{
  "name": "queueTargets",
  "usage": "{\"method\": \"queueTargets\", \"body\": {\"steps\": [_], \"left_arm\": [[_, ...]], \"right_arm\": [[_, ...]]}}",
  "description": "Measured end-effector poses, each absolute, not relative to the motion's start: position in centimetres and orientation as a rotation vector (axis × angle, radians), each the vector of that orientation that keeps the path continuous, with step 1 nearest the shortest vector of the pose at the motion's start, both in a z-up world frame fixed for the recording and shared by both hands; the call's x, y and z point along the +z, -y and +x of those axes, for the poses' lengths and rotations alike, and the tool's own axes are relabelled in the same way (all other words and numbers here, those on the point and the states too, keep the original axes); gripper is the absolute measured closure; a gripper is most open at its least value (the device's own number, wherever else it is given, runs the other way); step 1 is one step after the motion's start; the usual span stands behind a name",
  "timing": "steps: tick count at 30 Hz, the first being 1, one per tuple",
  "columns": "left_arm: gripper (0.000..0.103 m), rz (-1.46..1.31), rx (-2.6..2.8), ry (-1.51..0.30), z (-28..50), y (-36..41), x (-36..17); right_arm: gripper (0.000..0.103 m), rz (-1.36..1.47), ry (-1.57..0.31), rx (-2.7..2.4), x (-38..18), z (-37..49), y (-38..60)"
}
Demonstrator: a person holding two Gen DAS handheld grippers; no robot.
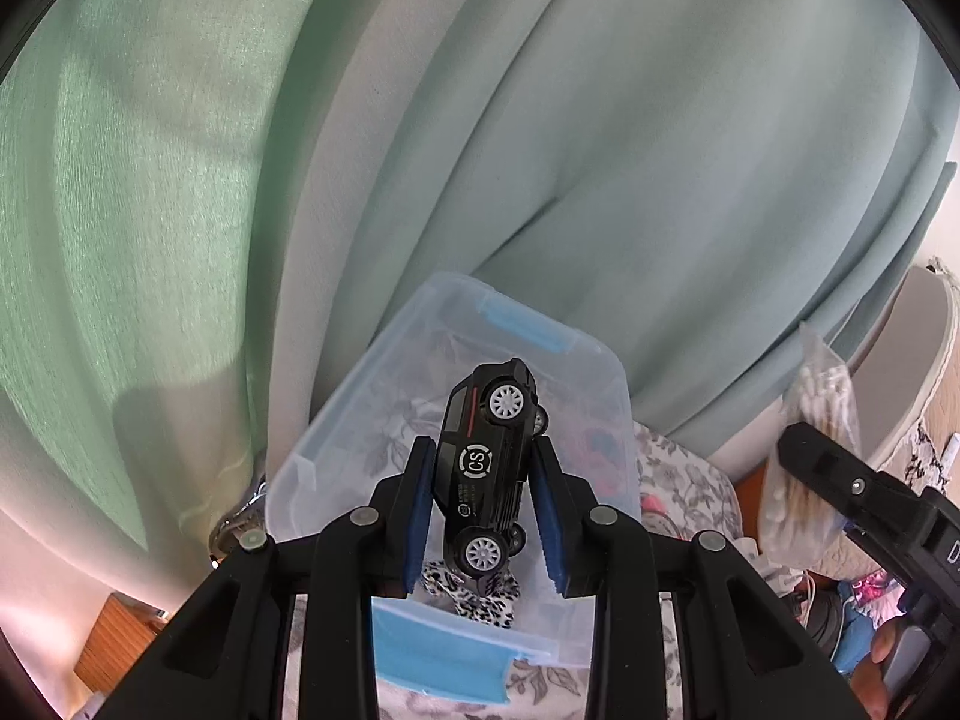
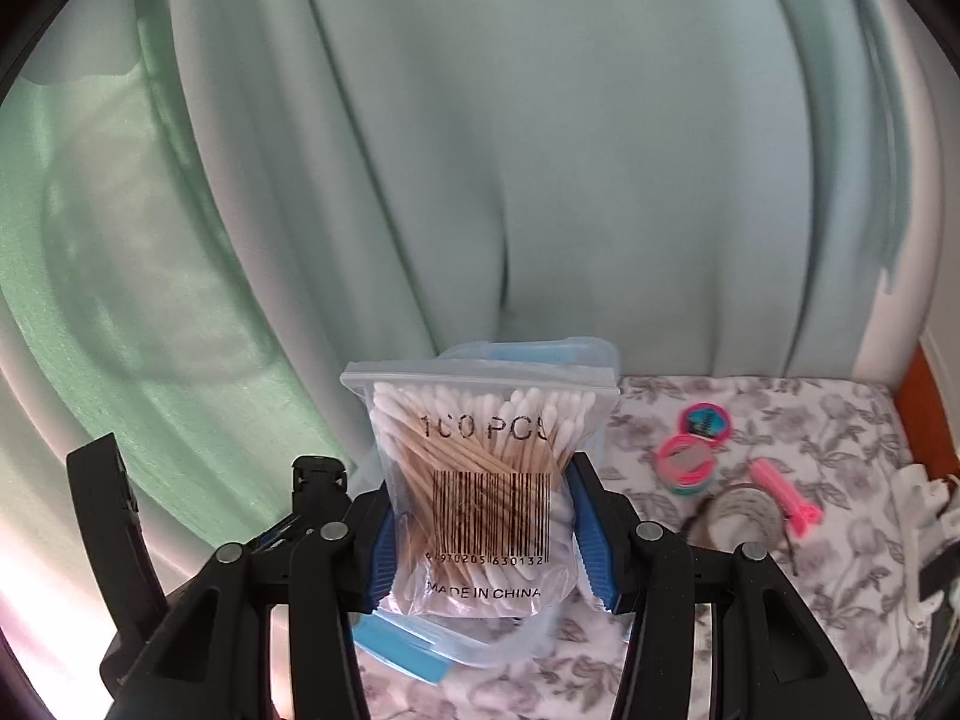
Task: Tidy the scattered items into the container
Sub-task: 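Lift both held items and carry them over the clear box, then lower the cotton swab bag into the box and open the right tool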
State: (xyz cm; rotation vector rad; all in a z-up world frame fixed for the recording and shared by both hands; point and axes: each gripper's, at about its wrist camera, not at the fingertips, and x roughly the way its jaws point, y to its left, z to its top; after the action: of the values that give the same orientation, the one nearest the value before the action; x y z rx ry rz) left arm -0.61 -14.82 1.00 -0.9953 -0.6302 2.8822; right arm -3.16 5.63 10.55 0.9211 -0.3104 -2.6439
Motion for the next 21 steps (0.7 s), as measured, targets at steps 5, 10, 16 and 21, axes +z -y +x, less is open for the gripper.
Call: {"method": "queueTargets", "body": {"steps": [5,10,16,21], "left_arm": [[0.071,-1.018,2.882,0.640,-1.4,15.6,0.6],[0.071,-1.054,2.872,0.645,-2.1,15.9,-0.2],[0.070,-1.085,2.859,0.652,-2.9,16.1,-0.9],[0.070,-1.115,2.848,0.649,-3.6,16.1,-1.5]], "right_arm": [[0.050,0.947,0.286,-2.595,9.3,-3.6,-4.4],[0.049,0.984,0.270,-2.562,7.9,-4.7,-3.8],[0.048,1.022,0.264,-2.544,6.7,-5.5,-3.6],[0.048,1.063,0.243,-2.527,5.8,-6.4,-3.2]]}}
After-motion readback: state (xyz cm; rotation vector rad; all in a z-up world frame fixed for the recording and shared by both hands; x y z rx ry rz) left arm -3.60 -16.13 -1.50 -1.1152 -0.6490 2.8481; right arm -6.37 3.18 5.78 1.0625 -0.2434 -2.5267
